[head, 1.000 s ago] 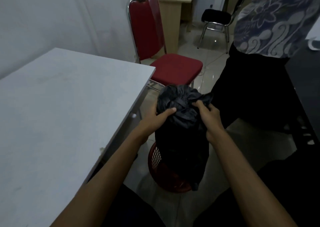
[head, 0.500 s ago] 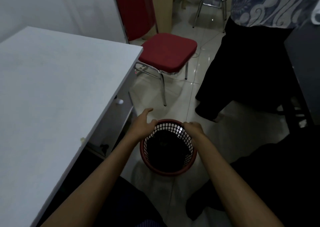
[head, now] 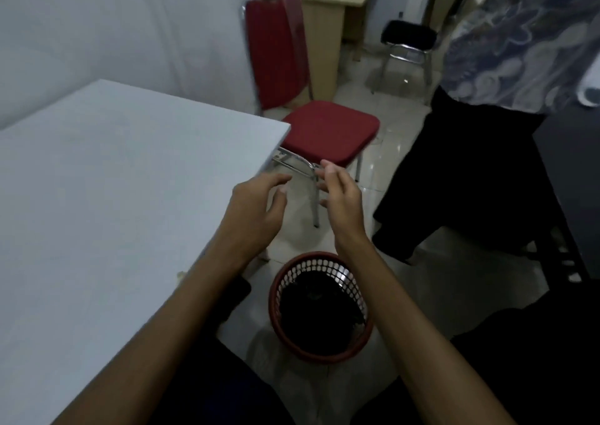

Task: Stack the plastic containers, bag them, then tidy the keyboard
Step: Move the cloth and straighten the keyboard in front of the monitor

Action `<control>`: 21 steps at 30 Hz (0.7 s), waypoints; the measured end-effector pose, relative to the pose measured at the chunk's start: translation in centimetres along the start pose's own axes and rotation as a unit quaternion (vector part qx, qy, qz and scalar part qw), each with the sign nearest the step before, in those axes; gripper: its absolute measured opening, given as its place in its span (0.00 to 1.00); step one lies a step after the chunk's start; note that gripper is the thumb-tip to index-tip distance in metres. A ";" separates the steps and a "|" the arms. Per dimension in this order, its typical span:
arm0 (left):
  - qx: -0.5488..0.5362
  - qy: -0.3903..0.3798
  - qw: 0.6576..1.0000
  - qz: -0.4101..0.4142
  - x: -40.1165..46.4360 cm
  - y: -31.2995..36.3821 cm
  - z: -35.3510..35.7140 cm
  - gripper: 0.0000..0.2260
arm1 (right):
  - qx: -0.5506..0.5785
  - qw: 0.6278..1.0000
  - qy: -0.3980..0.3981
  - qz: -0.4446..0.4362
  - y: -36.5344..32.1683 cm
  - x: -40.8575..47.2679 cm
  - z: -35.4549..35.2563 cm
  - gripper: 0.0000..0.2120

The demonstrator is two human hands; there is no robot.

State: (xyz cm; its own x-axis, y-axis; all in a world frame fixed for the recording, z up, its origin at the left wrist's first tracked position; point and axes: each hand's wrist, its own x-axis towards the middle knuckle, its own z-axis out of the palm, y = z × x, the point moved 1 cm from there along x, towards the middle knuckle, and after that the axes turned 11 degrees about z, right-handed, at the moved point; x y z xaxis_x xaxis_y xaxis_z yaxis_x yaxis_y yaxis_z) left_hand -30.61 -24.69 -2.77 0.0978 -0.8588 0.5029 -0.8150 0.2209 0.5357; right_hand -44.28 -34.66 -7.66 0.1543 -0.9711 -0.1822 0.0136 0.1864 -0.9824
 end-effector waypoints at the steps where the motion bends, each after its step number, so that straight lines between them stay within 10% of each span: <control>1: 0.010 0.028 1.000 0.002 -0.2 0.0 -1.6 0.14 | 0.006 1.000 -0.022 -0.021 -1.3 -0.4 1.4 0.14; 21: 0.273 0.356 0.835 -0.319 -31.6 -6.8 -36.2 0.13 | -0.082 0.852 -0.507 -0.103 -3.9 -27.8 38.5 0.11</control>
State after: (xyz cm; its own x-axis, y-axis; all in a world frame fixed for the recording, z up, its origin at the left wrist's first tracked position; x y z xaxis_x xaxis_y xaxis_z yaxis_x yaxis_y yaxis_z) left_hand -7.46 17.66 2.27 0.7673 -0.1857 0.6138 -0.5877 -0.5864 0.5574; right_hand -10.63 -2.62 2.90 0.9401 -0.3382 0.0428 0.0183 -0.0754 -0.9970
